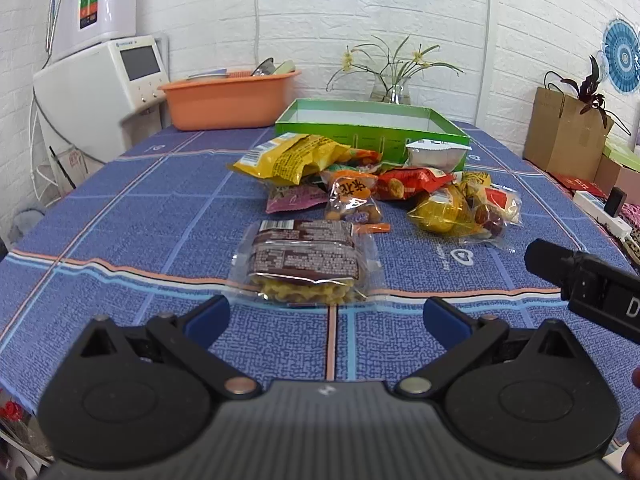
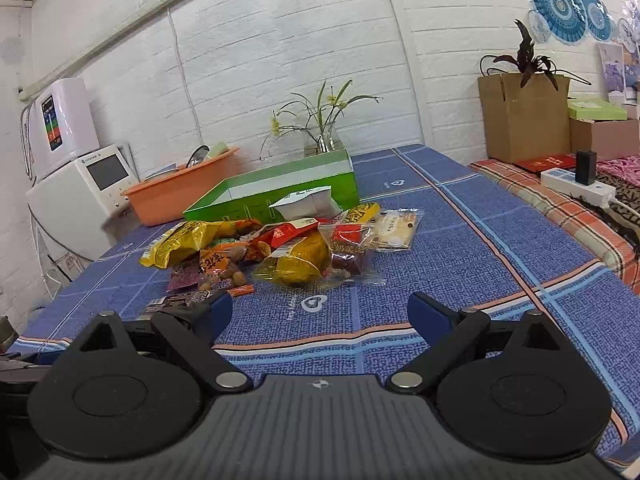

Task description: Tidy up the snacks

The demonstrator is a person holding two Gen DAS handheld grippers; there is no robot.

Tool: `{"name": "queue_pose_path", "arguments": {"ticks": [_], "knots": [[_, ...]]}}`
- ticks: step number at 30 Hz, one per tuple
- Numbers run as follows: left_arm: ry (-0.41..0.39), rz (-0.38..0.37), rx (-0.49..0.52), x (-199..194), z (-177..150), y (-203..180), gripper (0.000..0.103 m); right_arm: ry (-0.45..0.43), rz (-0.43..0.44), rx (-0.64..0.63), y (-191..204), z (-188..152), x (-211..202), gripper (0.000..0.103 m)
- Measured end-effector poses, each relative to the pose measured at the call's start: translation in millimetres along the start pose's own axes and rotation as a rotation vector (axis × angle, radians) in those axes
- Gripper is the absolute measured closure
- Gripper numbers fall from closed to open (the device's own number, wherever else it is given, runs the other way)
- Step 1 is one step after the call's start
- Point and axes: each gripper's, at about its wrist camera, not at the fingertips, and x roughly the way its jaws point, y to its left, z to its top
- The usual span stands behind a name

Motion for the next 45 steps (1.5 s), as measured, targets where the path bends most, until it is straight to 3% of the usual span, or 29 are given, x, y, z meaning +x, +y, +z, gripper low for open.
{"name": "queue_pose_path", "arguments": {"ticks": [3,8,13,17,23,28,34,39,41,45], "knots": [[0.007,0.003,0.012,1,0,-2,0.0,-0.014,0.031,0.009,0,0,-2,0.0],[0.028,0.021,0.042,4,-1,-6,0.0,-0.048,0.005,0.001,1,1,-9,0.0],[0.029,-0.005,-0.001,5,0,0,0.0,-0.011,0.091,0.083,-11,-2,-6,0.0],[0.028,-0.04,-0.026,5,0,3,0.0,0.005,0.162,0.076,-5,-4,-5,0.0],[0.023,-0.038,-0.018,5,1,1,0.0,-0.003,0.143,0.073,-3,-1,-5,0.0],[0.018,-0.033,-0.029,6,2,4,0.0,0.044,0.187,0.154,-14,-4,2,0.0],[0.011,-0.07,-0.069,7,3,12,0.0,0.035,0.233,0.134,-6,-5,2,0.0],[-0.034,0.015,-0.076,6,8,28,0.0,0.052,0.352,0.137,-5,-1,11,0.0],[-0.061,0.036,-0.058,7,12,40,0.0,0.075,0.36,0.141,-5,8,22,0.0],[-0.002,-0.047,-0.105,33,25,72,0.0,0.167,0.413,0.212,-7,26,63,0.0]]}}
